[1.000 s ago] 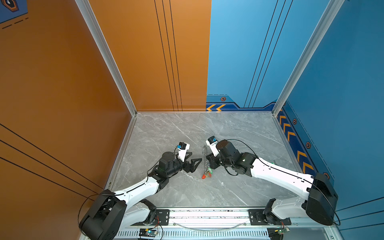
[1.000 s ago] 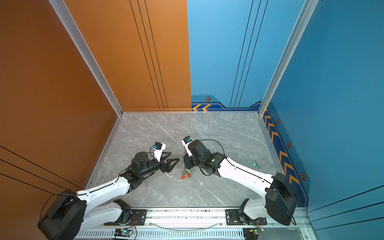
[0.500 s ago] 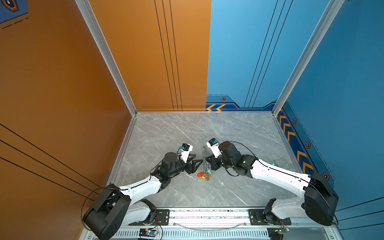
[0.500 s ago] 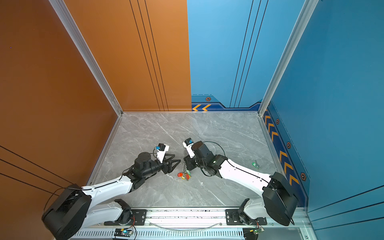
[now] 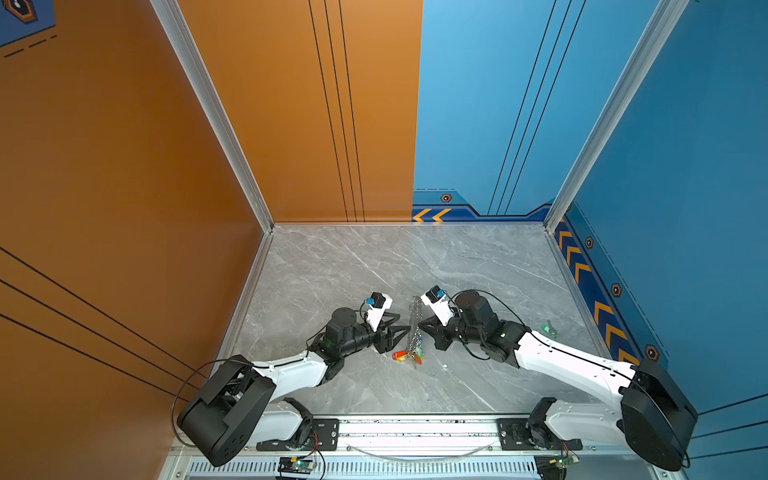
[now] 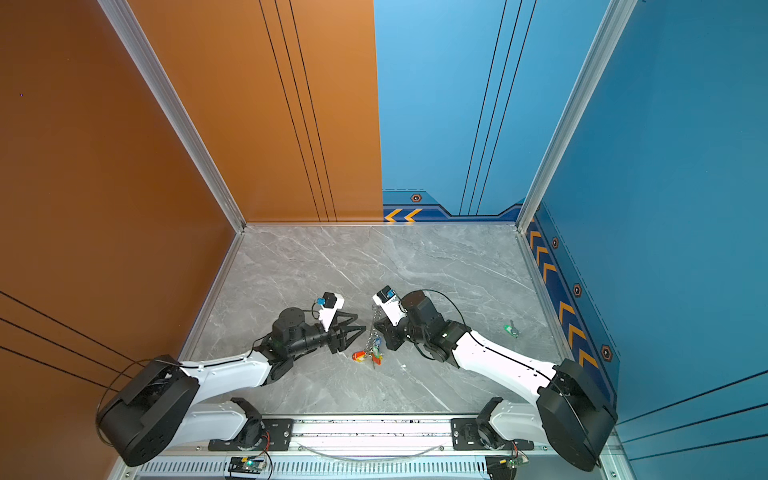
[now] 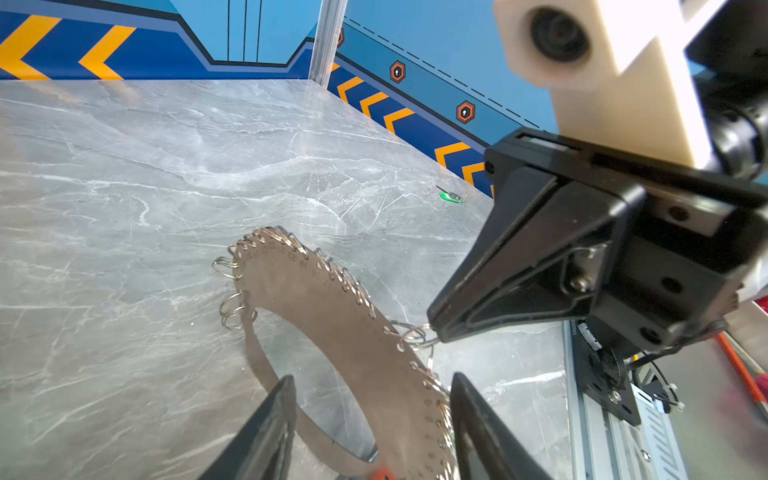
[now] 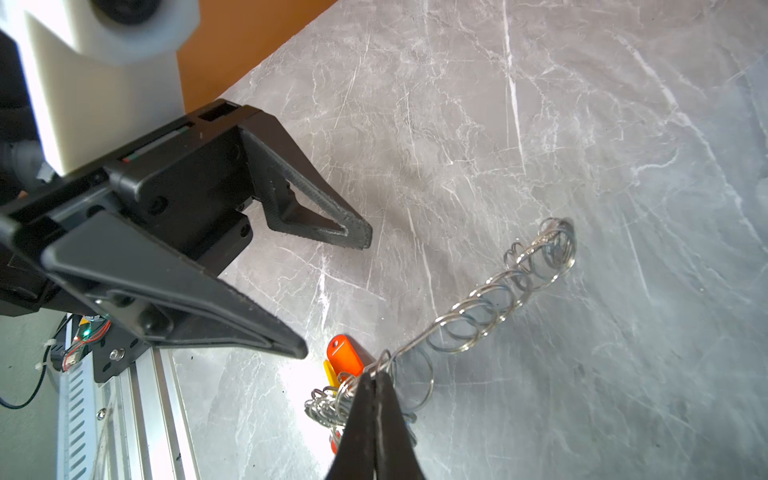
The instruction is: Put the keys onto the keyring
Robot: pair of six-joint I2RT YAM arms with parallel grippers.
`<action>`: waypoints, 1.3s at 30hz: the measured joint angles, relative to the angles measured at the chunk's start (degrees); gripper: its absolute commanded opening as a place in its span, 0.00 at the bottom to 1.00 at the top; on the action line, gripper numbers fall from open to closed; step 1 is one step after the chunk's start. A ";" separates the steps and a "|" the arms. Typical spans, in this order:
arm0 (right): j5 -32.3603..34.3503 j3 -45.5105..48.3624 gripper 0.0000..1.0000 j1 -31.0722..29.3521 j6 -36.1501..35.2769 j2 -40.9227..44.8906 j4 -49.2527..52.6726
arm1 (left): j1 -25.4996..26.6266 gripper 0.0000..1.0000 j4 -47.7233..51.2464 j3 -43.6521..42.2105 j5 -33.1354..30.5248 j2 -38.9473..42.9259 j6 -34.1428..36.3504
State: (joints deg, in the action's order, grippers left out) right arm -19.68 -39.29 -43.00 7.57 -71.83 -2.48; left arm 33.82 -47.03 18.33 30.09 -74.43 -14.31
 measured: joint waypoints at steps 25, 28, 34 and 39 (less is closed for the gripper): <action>-7.78 6.05 0.00 1.44 -7.67 3.39 -7.80 | 0.76 0.31 -0.39 2.14 7.52 -3.98 4.92; -7.80 6.14 0.00 1.44 -8.09 3.39 -7.98 | 0.68 0.30 -0.42 2.14 8.09 -3.78 5.11; -8.87 6.14 0.00 1.44 -8.94 3.39 -8.24 | 0.68 0.32 -0.39 2.12 8.74 -2.80 6.40; -9.51 6.25 0.00 1.33 -9.27 4.04 -8.22 | 0.68 0.32 -0.44 1.16 8.79 -0.33 7.96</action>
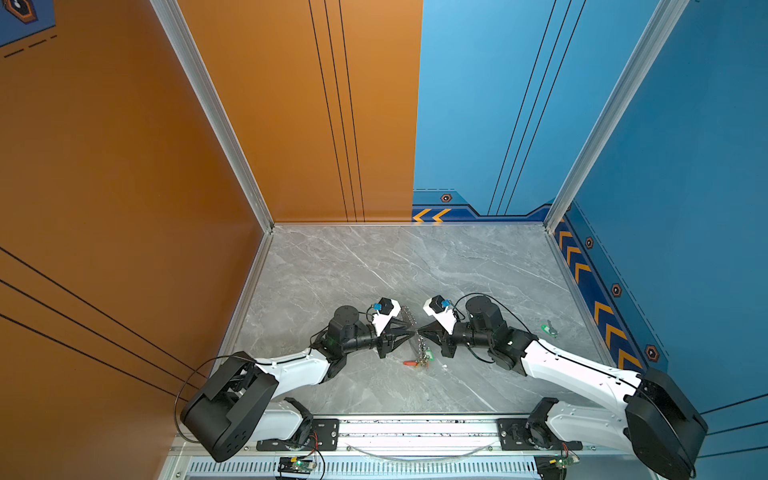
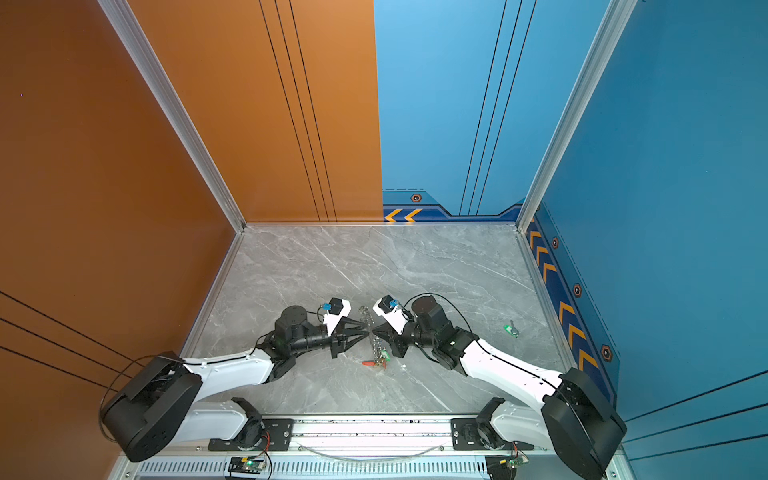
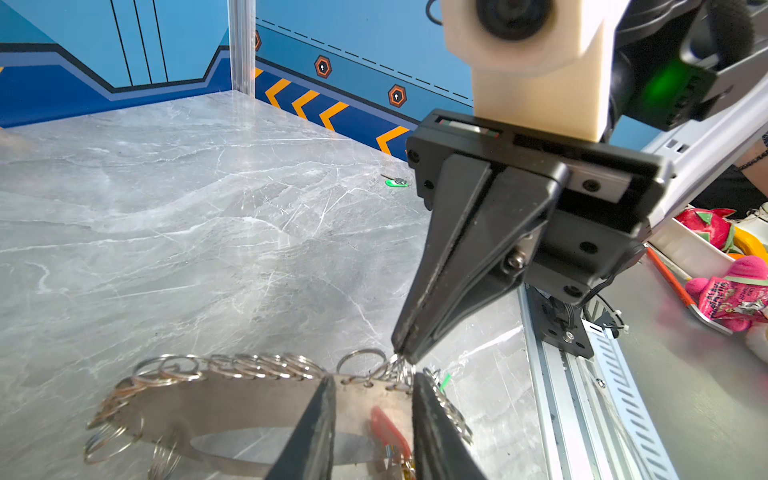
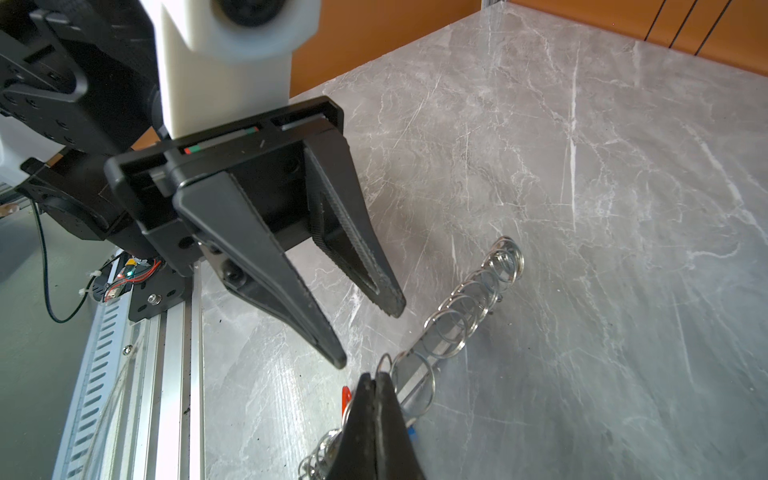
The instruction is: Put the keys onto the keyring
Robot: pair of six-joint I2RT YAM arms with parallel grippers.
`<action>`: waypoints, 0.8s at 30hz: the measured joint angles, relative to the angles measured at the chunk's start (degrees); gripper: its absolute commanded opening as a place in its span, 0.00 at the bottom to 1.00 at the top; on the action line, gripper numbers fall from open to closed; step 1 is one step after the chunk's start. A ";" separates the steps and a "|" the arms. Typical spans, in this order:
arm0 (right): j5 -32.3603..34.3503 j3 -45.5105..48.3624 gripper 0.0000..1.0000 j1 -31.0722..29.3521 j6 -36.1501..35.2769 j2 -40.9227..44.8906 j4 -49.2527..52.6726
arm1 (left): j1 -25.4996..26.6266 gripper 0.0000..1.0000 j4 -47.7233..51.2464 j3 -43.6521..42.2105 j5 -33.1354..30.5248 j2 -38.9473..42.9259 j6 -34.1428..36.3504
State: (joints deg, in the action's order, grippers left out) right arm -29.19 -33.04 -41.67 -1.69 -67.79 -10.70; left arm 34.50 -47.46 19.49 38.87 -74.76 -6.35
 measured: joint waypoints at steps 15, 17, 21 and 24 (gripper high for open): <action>-0.59 0.17 0.00 -0.44 -0.02 0.72 0.02 | -0.63 0.43 -0.39 -1.73 -2.84 1.38 4.00; -0.61 0.17 0.00 -0.55 -0.02 0.72 0.02 | -0.44 0.40 -0.44 -1.73 -2.82 1.36 4.22; -0.66 0.17 0.00 -0.87 -0.02 0.72 0.02 | 0.46 0.37 -0.61 -1.73 -2.32 1.03 5.09; -0.68 0.17 0.00 -1.11 -0.02 0.72 0.02 | 0.94 0.37 -0.61 -1.73 -1.84 0.74 5.55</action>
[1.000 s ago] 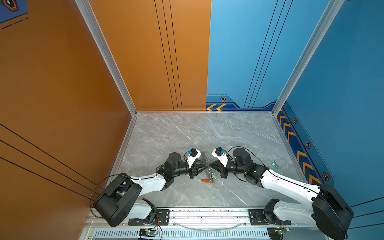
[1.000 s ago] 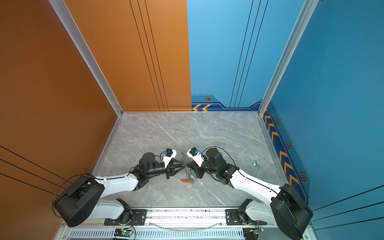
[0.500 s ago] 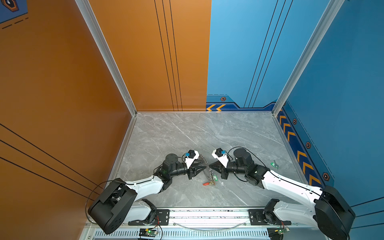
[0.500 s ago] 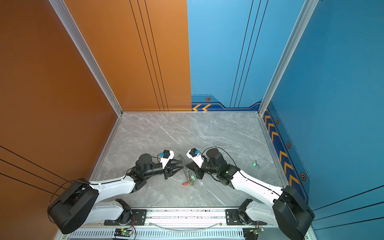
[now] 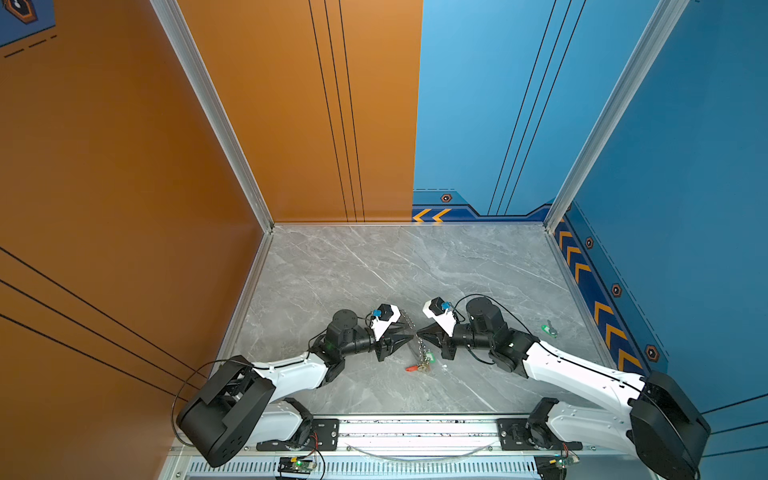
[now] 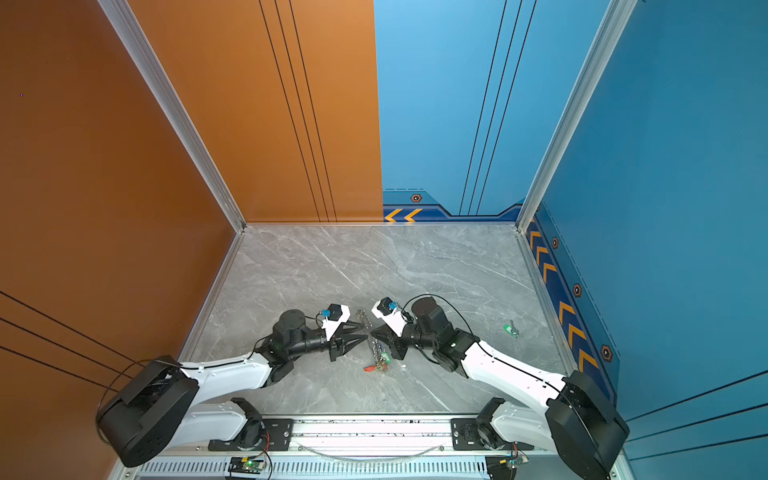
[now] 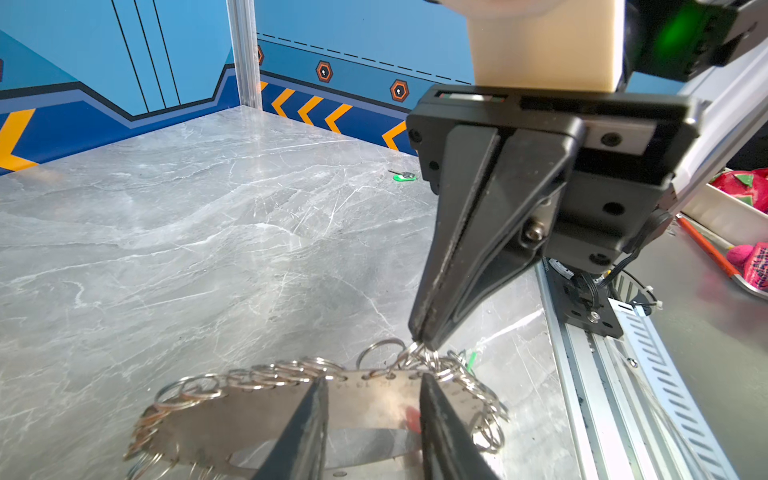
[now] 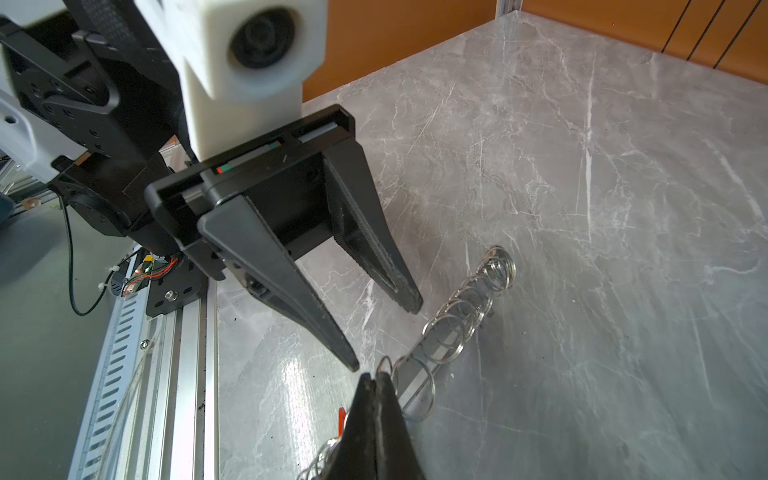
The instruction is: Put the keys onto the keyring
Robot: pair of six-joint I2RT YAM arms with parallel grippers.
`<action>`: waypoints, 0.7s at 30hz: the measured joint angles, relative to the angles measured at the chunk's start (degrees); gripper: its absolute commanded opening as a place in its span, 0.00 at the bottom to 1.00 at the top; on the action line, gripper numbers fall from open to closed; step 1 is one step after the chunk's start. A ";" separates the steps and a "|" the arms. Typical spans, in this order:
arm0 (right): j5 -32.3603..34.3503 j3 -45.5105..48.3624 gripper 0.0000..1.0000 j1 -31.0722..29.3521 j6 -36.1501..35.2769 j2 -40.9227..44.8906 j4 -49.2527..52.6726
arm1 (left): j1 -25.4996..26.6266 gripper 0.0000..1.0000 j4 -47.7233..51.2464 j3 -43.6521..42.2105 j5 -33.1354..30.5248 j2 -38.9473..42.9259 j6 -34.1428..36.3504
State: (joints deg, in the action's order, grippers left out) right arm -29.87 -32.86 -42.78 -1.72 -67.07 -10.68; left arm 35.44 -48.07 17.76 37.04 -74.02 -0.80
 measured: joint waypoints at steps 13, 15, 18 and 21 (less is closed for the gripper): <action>-0.63 0.00 0.00 -0.87 -0.04 -0.02 0.76 | 1.36 0.33 -0.17 0.00 0.76 -1.05 1.55; -0.63 -0.02 0.00 -1.05 -0.07 -0.07 0.85 | 1.40 0.30 -0.20 0.02 0.79 -1.27 1.73; -0.63 -0.02 0.00 -1.07 -0.31 -0.22 0.92 | 1.44 0.26 -0.22 0.02 0.87 -1.55 2.01; -0.61 -0.02 0.00 -1.11 -0.46 -0.44 1.05 | 1.68 0.22 -0.17 0.02 1.09 -1.77 2.12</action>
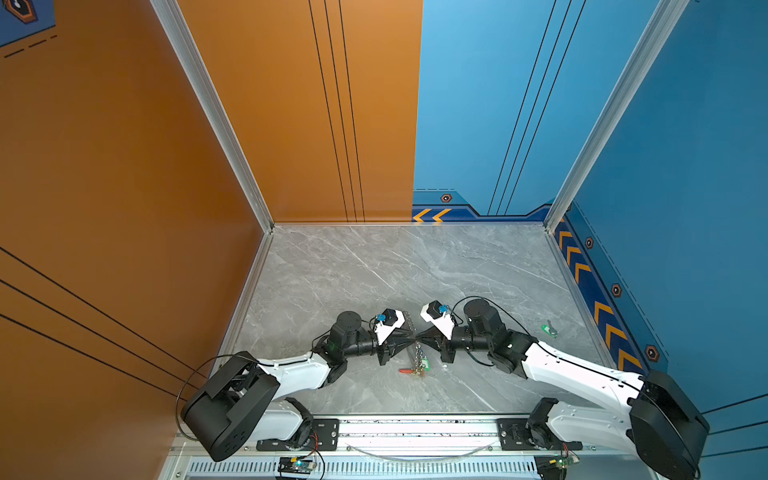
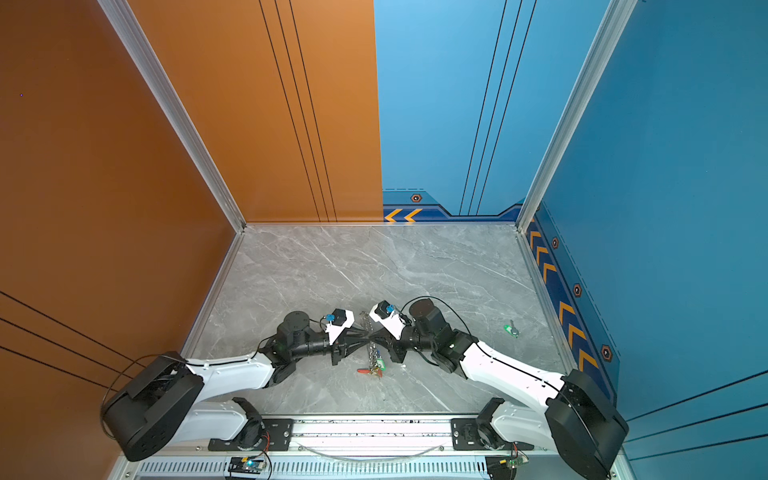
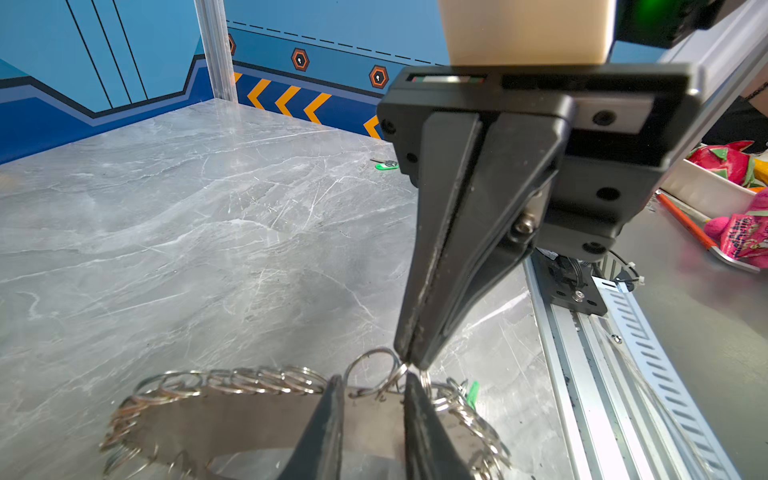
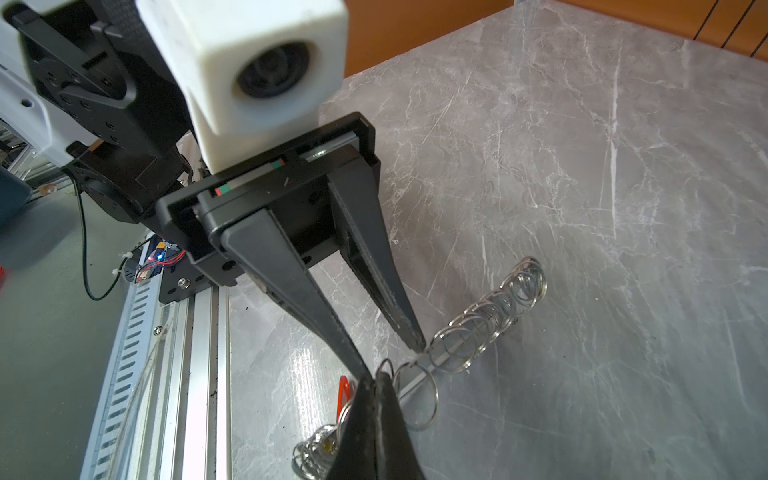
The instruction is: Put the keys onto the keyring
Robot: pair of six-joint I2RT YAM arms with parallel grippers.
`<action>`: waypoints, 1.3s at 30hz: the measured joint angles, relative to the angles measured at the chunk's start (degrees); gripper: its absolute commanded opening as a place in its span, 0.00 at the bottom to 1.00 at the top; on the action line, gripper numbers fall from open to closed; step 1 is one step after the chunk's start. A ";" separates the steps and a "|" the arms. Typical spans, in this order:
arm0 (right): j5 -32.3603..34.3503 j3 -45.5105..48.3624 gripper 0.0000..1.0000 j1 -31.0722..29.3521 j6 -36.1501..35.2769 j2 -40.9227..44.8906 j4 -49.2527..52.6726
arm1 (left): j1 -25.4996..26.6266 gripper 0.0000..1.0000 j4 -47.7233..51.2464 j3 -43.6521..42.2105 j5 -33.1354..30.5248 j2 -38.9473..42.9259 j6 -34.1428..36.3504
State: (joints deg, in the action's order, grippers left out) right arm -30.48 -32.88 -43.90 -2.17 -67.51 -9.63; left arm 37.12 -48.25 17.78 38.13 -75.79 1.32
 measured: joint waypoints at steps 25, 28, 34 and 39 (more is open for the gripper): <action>0.26 -0.81 0.00 0.02 0.00 -2.16 0.09 | 0.35 0.00 0.46 0.37 2.05 -1.92 0.20; 0.28 -0.83 0.00 0.02 0.00 -2.38 0.17 | 0.35 0.00 0.70 0.37 2.03 -2.14 0.20; 0.52 -1.38 0.00 -0.09 0.04 -2.54 0.15 | 0.72 0.00 0.85 0.66 1.90 -2.23 0.17; 0.70 -1.38 0.20 0.52 0.39 -2.51 0.24 | 0.72 0.00 0.85 0.66 1.33 -2.23 0.17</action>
State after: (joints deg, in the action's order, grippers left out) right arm -29.78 -34.26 -43.38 -1.78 -70.02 -9.39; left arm 37.85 -47.40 18.44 39.46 -78.02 1.50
